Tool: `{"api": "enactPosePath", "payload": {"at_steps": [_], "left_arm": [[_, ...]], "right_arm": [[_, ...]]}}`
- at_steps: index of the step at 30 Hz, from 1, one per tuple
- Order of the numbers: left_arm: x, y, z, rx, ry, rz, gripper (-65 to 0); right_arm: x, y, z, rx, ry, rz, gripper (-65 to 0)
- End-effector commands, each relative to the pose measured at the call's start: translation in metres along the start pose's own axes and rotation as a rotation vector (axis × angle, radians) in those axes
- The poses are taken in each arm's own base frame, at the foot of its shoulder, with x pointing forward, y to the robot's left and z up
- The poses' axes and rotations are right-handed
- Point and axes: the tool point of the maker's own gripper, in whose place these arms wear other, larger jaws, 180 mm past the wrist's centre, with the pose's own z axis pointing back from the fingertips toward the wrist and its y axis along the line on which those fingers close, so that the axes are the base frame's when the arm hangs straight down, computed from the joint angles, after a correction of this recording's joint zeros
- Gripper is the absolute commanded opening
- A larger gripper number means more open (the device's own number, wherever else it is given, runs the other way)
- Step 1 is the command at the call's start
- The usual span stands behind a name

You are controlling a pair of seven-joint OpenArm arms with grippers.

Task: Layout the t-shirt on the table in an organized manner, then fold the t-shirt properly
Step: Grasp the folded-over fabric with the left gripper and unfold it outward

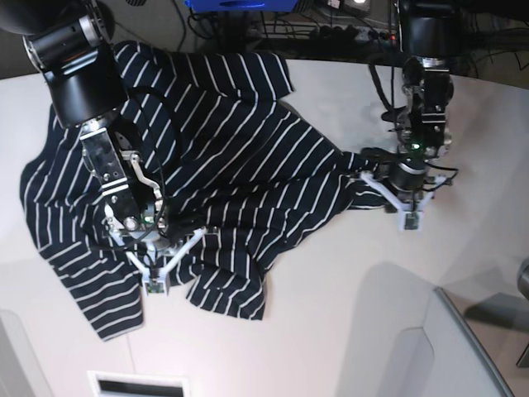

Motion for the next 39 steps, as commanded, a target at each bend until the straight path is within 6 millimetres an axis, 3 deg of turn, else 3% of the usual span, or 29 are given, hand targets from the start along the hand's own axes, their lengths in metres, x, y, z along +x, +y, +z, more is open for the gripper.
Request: {"api": "enactPosePath", "payload": {"at_steps": [1, 8, 10, 13, 18, 22, 24, 28, 33, 37, 38, 39], "left_arm": [[0.017, 0.006, 0.000, 0.014, -0.046, -0.010, -65.0], [0.061, -0.030, 0.011, -0.054, -0.163, -0.008, -65.0], [0.079, -0.053, 0.011, -0.101, -0.199, -0.035, -65.0], [0.091, -0.096, 0.012, -0.190, -0.221, -0.111, -65.0], [0.101, -0.159, 0.012, -0.321, -0.234, -0.206, -65.0], [0.104, -0.198, -0.006, -0.373, -0.193, -0.260, -65.0], [0.098, -0.207, -0.022, -0.380, -0.143, -0.292, -65.0], [0.104, -0.221, -0.041, -0.391, -0.137, -0.350, -65.0], [0.079, -0.230, -0.060, -0.394, -0.041, -0.474, -65.0], [0.059, -0.206, -0.075, -0.342, 0.043, -0.531, -65.0], [0.062, -0.196, -0.079, -0.308, 0.030, -0.526, -65.0], [0.062, -0.172, -0.085, -0.250, 0.023, -0.525, -65.0]], "right_arm": [[0.023, -0.016, 0.003, -0.031, -0.063, -0.022, -65.0], [-0.002, -0.083, 0.013, -0.142, -0.049, -0.219, -65.0], [-0.010, -0.101, 0.022, -0.173, -0.058, -0.269, -65.0], [-0.024, -0.122, 0.038, -0.213, -0.077, -0.320, -65.0], [-0.044, -0.125, 0.069, -0.224, -0.104, -0.315, -65.0], [-0.086, -0.120, 0.079, -0.229, -0.033, -0.310, -65.0], [-0.107, -0.117, 0.082, -0.230, 0.008, -0.304, -65.0], [-0.128, -0.116, 0.093, -0.235, 0.040, -0.306, -65.0], [-0.148, -0.115, 0.102, -0.240, 0.074, -0.301, -65.0], [-0.164, -0.123, 0.108, -0.295, 0.106, -0.333, -65.0], [-0.165, -0.124, 0.108, -0.296, 0.109, -0.331, -65.0], [-0.165, -0.124, 0.108, -0.297, 0.110, -0.330, -65.0]]}}
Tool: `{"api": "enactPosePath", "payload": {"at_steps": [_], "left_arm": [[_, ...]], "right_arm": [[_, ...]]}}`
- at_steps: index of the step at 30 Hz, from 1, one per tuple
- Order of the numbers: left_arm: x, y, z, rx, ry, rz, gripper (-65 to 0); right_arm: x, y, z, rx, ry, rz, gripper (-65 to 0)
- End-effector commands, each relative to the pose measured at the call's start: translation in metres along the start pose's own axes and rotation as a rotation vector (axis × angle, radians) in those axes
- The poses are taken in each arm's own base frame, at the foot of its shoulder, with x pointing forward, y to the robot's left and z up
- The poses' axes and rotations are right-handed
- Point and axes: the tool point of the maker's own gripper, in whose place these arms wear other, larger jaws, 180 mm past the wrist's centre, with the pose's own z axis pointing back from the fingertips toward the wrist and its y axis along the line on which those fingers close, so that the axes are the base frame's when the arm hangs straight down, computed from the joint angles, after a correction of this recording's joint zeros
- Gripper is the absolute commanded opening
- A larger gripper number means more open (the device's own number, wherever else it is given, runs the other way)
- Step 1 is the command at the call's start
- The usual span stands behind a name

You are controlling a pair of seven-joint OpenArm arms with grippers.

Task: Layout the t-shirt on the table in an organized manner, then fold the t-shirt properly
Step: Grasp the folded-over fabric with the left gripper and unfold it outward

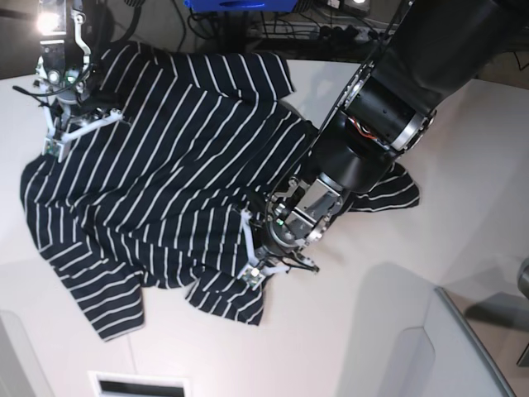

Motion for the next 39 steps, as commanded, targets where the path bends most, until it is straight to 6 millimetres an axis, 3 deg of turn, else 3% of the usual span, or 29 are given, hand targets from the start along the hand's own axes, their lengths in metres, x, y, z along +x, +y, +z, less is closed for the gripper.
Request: {"api": "enactPosePath", "payload": {"at_steps": [1, 5, 8, 12, 17, 21, 25, 29, 35, 39], "left_arm": [[-0.021, 0.039, 0.002, 0.091, 0.046, -0.003, -65.0], [-0.065, 0.094, 0.013, 0.217, 0.104, -0.004, -65.0], [-0.088, 0.121, 0.023, 0.259, 0.138, -0.015, -65.0], [-0.107, 0.145, 0.033, 0.295, 0.157, -0.026, -65.0], [-0.113, 0.156, 0.037, 0.312, 0.165, -0.029, -65.0], [-0.100, 0.160, 0.036, 0.318, 0.140, -0.029, -65.0], [-0.061, 0.158, 0.035, 0.315, 0.054, -0.025, -65.0], [-0.045, 0.168, 0.046, 0.342, 0.043, 0.123, -65.0], [-0.011, 0.158, 0.076, 0.339, -0.062, 0.184, -65.0], [-0.007, 0.144, 0.083, 0.316, -0.058, 0.183, -65.0]], "right_arm": [[0.009, -0.003, 0.000, -0.006, -0.032, 0.008, -65.0], [0.009, 0.001, -0.010, -0.006, -0.015, 0.009, -65.0], [0.006, 0.004, -0.022, -0.012, 0.012, 0.004, -65.0], [0.002, 0.026, -0.038, 0.017, 0.051, 0.051, -65.0], [0.005, 0.050, -0.030, 0.073, 0.027, 0.093, -65.0], [0.021, 0.052, -0.020, 0.081, -0.021, 0.071, -65.0], [0.043, 0.033, -0.007, 0.012, -0.054, 0.022, -65.0], [0.050, 0.052, 0.016, 0.078, -0.076, 0.039, -65.0], [0.033, 0.082, 0.018, 0.145, -0.040, 0.098, -65.0], [0.023, 0.081, 0.003, 0.121, 0.003, 0.116, -65.0]]}}
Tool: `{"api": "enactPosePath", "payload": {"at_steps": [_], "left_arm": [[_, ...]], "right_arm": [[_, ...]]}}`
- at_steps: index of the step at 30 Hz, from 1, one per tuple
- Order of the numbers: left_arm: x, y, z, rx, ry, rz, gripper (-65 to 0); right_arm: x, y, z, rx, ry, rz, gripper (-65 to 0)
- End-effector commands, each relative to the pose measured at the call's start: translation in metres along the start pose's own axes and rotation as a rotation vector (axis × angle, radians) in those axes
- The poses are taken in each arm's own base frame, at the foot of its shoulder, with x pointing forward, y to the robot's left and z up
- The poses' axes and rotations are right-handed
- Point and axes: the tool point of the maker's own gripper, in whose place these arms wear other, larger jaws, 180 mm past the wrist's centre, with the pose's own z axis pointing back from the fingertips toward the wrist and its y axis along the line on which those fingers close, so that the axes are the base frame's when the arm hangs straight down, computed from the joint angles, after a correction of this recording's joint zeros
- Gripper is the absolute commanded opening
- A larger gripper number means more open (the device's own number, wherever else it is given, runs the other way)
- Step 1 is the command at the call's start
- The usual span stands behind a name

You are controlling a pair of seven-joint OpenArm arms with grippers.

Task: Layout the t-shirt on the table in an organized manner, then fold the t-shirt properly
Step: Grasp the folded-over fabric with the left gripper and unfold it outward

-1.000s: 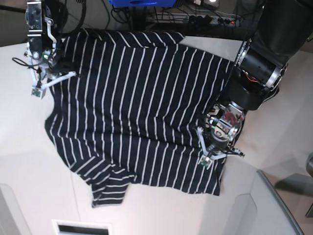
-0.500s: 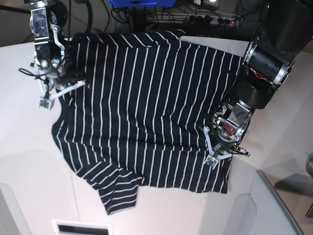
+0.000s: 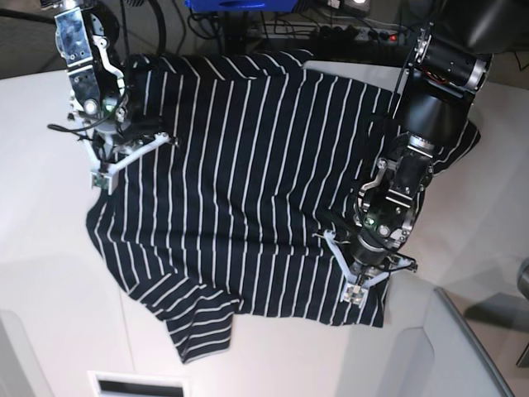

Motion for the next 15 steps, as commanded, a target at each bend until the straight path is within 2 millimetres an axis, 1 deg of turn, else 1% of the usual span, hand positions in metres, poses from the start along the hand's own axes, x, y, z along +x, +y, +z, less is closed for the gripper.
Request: {"api": "enactPosePath", "payload": {"at_steps": [1, 3, 5, 7, 8, 9, 10, 12, 13, 15], "left_arm": [[0.019, 0.009, 0.001, 0.023, -0.046, 0.002, -65.0], [0.007, 0.005, -0.001, 0.016, -0.021, -0.001, -65.0], [-0.001, -0.002, -0.003, 0.005, -0.001, 0.004, -65.0], [-0.007, -0.013, -0.005, -0.012, 0.020, 0.013, -65.0], [-0.011, -0.014, -0.006, -0.015, 0.033, 0.013, -65.0], [-0.015, -0.021, -0.007, -0.025, 0.044, 0.005, -65.0], [-0.016, -0.028, -0.008, -0.039, 0.049, -0.011, -65.0], [-0.023, -0.042, -0.009, -0.064, 0.067, -0.049, -65.0], [-0.027, -0.049, -0.010, -0.077, 0.077, -0.068, -65.0], [-0.026, -0.071, -0.011, -0.113, 0.083, -0.096, -65.0]], "right_arm": [[0.007, -0.005, -0.002, -0.018, -0.021, 0.001, -65.0], [-0.004, -0.011, -0.010, -0.040, 0.013, 0.005, -65.0], [-0.005, -0.015, -0.015, -0.054, 0.001, 0.009, -65.0], [-0.012, -0.024, -0.022, -0.078, 0.015, 0.017, -65.0], [-0.017, -0.028, -0.025, -0.089, 0.025, 0.022, -65.0], [-0.021, -0.031, -0.028, -0.099, 0.033, 0.024, -65.0], [-0.021, -0.033, -0.031, -0.108, 0.032, 0.024, -65.0], [-0.021, -0.048, -0.036, -0.144, 0.034, 0.000, -65.0], [-0.018, -0.057, -0.038, -0.164, 0.030, -0.018, -65.0], [-0.014, -0.067, -0.041, -0.187, 0.029, -0.042, -65.0]]}}
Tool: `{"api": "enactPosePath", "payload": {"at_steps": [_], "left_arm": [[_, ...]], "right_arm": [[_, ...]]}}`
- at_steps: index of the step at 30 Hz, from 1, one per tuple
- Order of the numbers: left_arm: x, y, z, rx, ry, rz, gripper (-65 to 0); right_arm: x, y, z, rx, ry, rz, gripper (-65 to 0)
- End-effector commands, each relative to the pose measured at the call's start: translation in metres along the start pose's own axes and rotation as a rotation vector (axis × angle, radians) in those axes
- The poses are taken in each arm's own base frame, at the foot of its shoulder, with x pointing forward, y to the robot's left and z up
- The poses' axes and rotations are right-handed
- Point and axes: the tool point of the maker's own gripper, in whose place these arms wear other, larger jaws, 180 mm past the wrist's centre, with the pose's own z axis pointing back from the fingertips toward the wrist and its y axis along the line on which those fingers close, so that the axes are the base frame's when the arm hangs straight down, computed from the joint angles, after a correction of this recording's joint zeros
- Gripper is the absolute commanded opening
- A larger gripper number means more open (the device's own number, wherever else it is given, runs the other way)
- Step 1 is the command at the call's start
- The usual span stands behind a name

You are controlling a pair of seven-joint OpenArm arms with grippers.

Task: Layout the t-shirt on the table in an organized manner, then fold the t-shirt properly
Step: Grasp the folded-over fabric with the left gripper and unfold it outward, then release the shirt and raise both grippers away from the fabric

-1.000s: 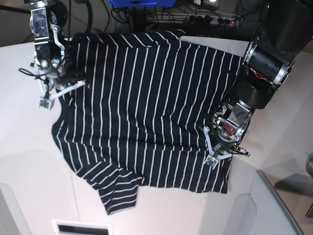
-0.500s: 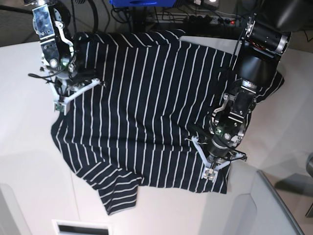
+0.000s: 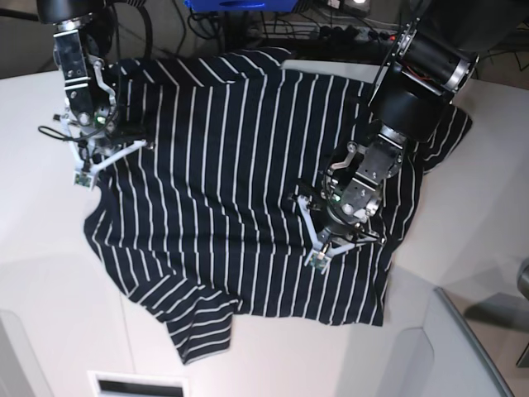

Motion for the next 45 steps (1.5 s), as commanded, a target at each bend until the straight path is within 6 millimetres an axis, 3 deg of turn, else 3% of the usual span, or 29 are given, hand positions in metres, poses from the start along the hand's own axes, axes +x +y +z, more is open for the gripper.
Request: {"api": "enactPosePath", "payload": {"at_steps": [1, 7, 13, 18, 23, 25, 27, 30, 33, 35, 40, 42, 45], "left_arm": [[0.029, -0.003, -0.001, -0.002, -0.065, -0.002, -65.0], [0.030, -0.027, -0.024, -0.027, -0.082, -0.004, -65.0], [0.055, -0.008, -0.039, 0.012, -0.138, -0.013, -65.0], [0.095, 0.008, -0.037, 0.035, -0.203, 0.005, -65.0], [0.111, -0.006, -0.034, 0.013, -0.233, 0.013, -65.0], [0.109, -0.012, -0.032, 0.003, -0.251, 0.017, -65.0], [0.094, 0.003, -0.031, 0.022, -0.252, 0.040, -65.0], [0.070, 0.036, -0.026, 0.069, -0.211, 0.198, -65.0], [0.047, 0.070, -0.006, 0.067, -0.146, 0.373, -65.0], [0.043, 0.088, 0.024, 0.052, -0.184, 0.416, -65.0], [0.029, 0.117, 0.110, 0.096, -0.319, 0.311, -65.0], [0.005, 0.125, 0.130, 0.128, -0.308, 0.272, -65.0], [-0.039, 0.141, 0.146, 0.182, -0.245, 0.281, -65.0]], "right_arm": [[-0.003, -0.011, -0.002, -0.029, 0.030, -0.017, -65.0], [0.019, -0.045, -0.012, -0.099, 0.009, -0.051, -65.0], [0.039, -0.052, -0.015, -0.114, -0.020, -0.045, -65.0], [0.069, -0.044, -0.014, -0.100, -0.069, -0.061, -65.0], [0.100, -0.038, 0.003, -0.069, -0.163, -0.078, -65.0], [0.111, -0.053, 0.023, -0.071, -0.231, -0.094, -64.7], [0.114, -0.059, 0.044, -0.060, -0.281, -0.139, -60.5], [0.102, -0.076, 0.057, -0.084, -0.290, -0.201, -43.2], [0.094, -0.078, 0.057, -0.059, -0.276, -0.196, -25.7], [0.082, -0.072, 0.057, -0.011, -0.259, -0.197, -19.2], [0.067, -0.063, 0.078, 0.111, -0.286, -0.226, -19.1], [0.058, -0.065, 0.086, 0.133, -0.291, -0.203, -19.1], [0.037, -0.062, 0.087, 0.163, -0.252, -0.180, -19.1]]}}
